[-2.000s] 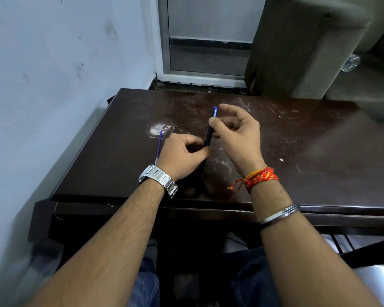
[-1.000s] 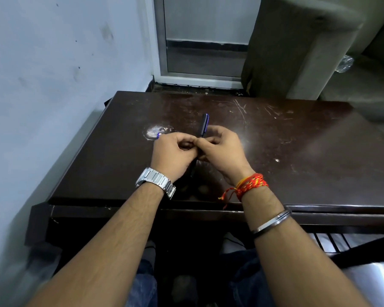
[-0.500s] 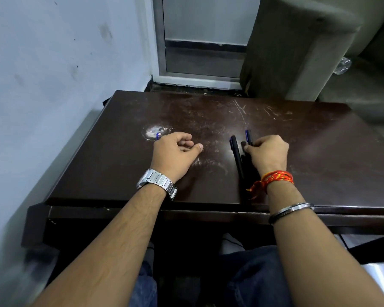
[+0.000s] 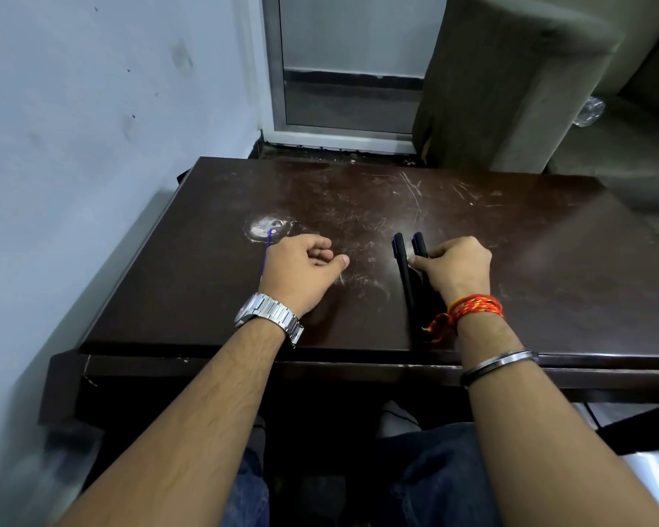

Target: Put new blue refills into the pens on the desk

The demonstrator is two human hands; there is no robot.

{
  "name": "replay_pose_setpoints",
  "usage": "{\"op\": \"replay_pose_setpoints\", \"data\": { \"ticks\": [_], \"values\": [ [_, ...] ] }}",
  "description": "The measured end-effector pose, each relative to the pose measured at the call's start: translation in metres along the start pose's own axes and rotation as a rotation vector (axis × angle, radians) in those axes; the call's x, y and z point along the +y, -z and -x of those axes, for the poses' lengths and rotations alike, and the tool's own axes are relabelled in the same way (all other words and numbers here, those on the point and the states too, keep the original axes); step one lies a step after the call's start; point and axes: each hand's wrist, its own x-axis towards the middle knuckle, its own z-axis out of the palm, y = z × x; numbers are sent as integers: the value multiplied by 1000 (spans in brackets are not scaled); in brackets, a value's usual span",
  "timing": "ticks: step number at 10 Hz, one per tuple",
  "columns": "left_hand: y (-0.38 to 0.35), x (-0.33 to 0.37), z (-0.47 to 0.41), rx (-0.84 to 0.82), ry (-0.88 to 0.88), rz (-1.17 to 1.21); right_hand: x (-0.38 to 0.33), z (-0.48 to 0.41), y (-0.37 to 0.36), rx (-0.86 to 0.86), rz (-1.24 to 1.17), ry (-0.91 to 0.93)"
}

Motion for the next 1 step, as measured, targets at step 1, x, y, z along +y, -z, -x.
{"op": "replay_pose_setpoints", "data": {
  "ticks": [1],
  "values": [
    [1,1,1,25,13,14,-4,2,6,84,-28,-6]
  ]
}}
